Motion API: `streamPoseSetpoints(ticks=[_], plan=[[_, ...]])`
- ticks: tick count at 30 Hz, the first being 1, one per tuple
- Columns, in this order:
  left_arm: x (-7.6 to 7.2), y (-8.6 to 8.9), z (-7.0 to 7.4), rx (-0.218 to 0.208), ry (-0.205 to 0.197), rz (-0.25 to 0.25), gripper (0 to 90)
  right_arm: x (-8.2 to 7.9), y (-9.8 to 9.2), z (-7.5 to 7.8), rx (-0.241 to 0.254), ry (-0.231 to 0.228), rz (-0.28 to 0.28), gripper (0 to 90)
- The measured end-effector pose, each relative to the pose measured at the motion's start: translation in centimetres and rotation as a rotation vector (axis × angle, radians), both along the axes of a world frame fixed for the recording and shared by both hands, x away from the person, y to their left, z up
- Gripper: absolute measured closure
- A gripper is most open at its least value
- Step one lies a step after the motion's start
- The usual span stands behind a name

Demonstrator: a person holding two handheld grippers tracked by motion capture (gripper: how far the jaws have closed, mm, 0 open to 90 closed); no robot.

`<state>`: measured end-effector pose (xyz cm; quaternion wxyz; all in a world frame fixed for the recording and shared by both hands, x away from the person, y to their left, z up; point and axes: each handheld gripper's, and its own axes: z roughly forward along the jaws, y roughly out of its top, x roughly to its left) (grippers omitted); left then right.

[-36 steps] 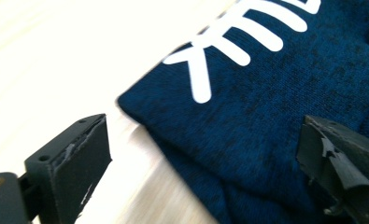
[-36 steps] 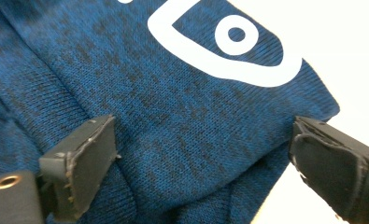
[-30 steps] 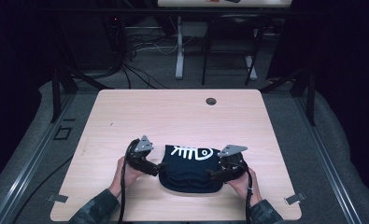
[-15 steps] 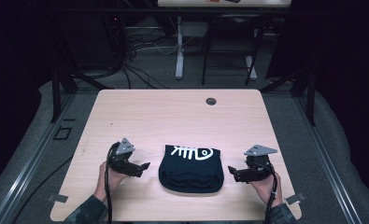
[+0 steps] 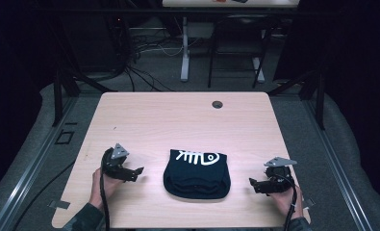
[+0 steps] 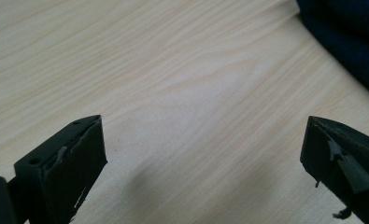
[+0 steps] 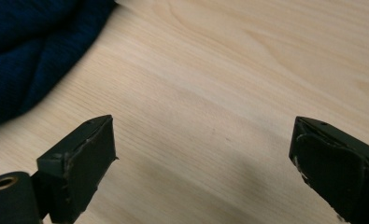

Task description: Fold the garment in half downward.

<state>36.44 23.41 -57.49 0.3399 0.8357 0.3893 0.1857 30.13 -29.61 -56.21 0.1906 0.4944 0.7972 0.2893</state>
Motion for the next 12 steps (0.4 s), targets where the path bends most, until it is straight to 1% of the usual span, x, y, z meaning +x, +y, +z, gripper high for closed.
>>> streamPoseSetpoints(ticks=[3,5,6,8,12], plan=[[0.15,0.09,-0.26,-0.001,0.014,0.004,0.2,0.08,-0.25,-0.38,-0.010,0.019,-0.003,7.0],[0.13,0.11,-0.25,0.000,0.008,0.003,0.3,0.09,-0.27,-0.55,-0.015,0.022,-0.001,6.9],[0.09,0.10,-0.25,-0.004,-0.004,0.006,0.4,0.08,-0.21,-0.62,-0.015,0.021,-0.001,7.0],[0.09,0.09,-0.21,-0.003,-0.005,0.005,0.9,0.13,-0.12,-0.74,-0.021,0.028,0.007,7.5],[0.16,0.03,-0.52,0.002,0.011,-0.001,0.7,0.23,0.16,-1.01,-0.043,0.036,0.019,7.9]])
